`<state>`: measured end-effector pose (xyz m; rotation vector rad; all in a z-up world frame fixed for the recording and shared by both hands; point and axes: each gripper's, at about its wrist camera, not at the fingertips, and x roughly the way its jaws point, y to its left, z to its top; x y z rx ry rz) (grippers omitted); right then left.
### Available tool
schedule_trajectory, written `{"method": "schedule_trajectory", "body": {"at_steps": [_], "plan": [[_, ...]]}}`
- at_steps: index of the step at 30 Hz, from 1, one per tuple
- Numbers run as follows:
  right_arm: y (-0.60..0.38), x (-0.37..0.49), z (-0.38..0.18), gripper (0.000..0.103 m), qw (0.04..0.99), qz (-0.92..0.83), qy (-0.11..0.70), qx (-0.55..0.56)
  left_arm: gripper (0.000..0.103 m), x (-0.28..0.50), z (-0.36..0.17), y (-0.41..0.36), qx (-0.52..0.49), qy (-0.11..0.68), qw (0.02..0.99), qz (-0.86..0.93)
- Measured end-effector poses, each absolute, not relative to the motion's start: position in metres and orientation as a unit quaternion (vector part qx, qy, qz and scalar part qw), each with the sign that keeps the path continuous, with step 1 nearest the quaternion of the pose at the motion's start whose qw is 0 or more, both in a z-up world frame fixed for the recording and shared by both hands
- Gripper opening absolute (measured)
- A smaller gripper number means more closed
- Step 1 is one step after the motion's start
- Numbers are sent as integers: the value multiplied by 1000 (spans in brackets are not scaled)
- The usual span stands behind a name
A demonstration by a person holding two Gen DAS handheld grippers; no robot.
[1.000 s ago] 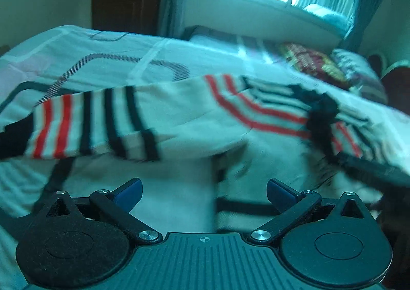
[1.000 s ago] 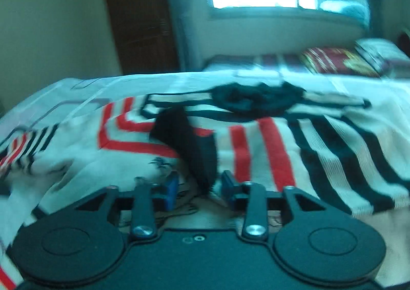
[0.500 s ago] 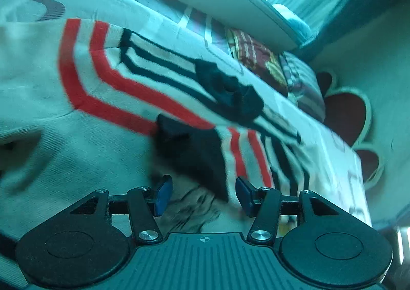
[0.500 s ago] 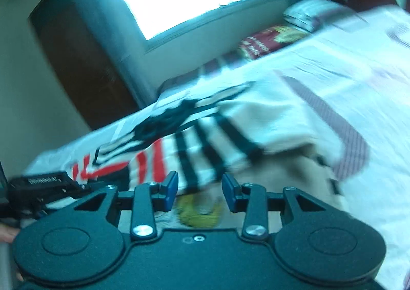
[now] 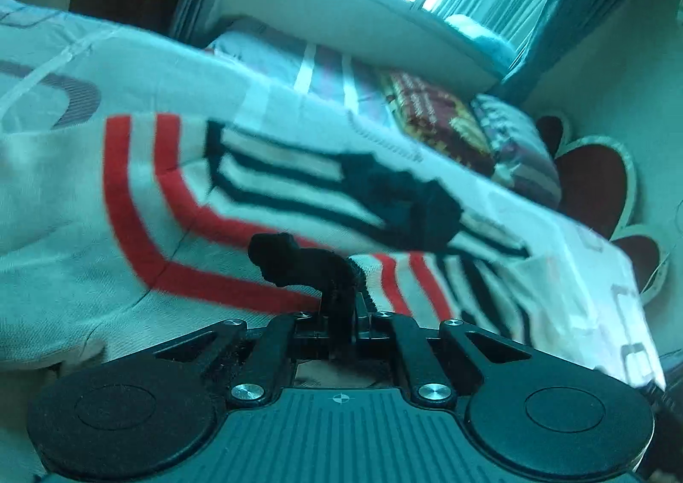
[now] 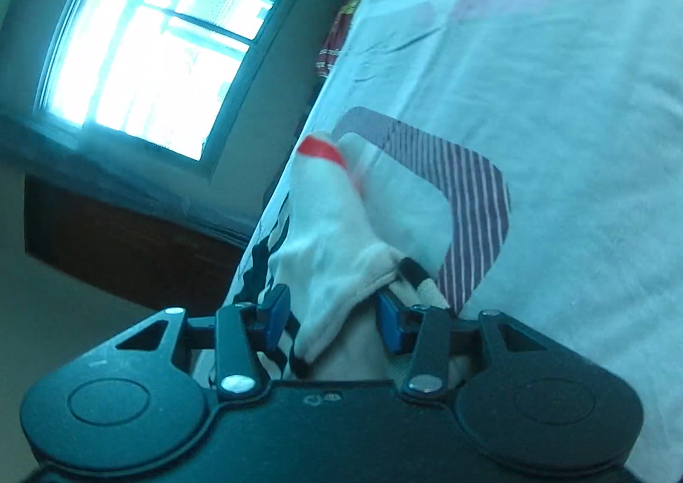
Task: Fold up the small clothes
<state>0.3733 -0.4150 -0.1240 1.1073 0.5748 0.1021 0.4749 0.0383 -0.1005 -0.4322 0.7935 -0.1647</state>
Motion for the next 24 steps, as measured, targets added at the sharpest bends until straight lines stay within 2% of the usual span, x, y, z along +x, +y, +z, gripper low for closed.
{"method": "schedule_trajectory", "body": {"at_steps": [3,5,6,8,11,14,17,20,21,24], "plan": [[-421,377,-126,40,801,46,267,534,6,470,-109,46,-212,390,893,-77],[-417,379,-125,22,809,33,273,519,6,464,-113,50,-217,387,893,-74],[-414,380,-124,7,820,25,277,501,6,462,-113,50,-219,383,894,-73],[-409,378,-116,7,841,30,267,470,6,454,-107,51,-219,364,903,-71],[-400,378,-107,7,867,16,276,414,6,451,-112,47,-195,375,905,-56],[-403,382,-120,4,858,7,295,421,6,449,-119,44,-181,366,911,-52],[-406,379,-119,6,855,24,303,421,6,450,-118,42,-176,366,912,-52],[-415,372,-112,18,850,60,325,411,11,448,-114,49,-188,376,906,-52],[-417,365,-106,22,859,68,327,389,18,445,-112,53,-190,376,906,-45],[-432,342,-84,26,894,73,308,316,51,423,-100,69,-182,350,919,7]]}}
